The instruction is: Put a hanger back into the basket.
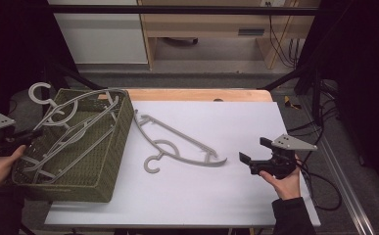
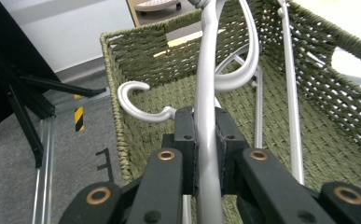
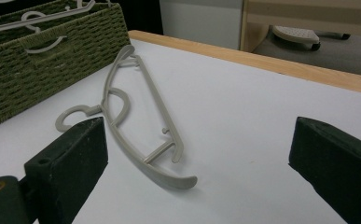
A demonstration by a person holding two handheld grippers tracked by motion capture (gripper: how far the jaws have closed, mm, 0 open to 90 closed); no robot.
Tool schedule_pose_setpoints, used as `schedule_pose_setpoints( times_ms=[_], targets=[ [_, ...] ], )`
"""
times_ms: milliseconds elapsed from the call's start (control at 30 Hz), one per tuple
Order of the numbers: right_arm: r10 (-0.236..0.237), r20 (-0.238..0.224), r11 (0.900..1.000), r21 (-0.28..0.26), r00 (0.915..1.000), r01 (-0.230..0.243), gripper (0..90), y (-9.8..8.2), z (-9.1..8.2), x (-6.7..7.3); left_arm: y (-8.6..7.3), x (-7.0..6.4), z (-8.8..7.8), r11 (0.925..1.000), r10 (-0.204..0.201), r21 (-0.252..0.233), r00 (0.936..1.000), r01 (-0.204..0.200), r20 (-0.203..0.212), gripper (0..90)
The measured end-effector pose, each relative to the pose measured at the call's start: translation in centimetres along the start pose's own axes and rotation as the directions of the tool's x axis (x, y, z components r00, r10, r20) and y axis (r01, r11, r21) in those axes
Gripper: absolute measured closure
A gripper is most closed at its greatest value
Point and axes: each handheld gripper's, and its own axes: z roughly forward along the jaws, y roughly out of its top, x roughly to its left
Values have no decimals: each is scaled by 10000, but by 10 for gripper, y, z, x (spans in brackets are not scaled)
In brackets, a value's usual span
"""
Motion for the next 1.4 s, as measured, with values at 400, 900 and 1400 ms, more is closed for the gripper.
schedule_pose_setpoints(
  times_ms=[400,900,1400],
  targets=[
    [-28,-7,10000,-5,10000,28,49,0,0,0,-13,-6,24,9929,83,1189,9998,-62,-173,820],
    [-64,-44,10000,23,10000,64,50,0,2,1,-19,-9,26,9917,-1066,755,9940,1045,242,620],
    [-223,-192,9997,57,9996,224,53,2,4,4,5,-65,2,9803,-829,-1589,9744,1176,2092,285]
  ],
)
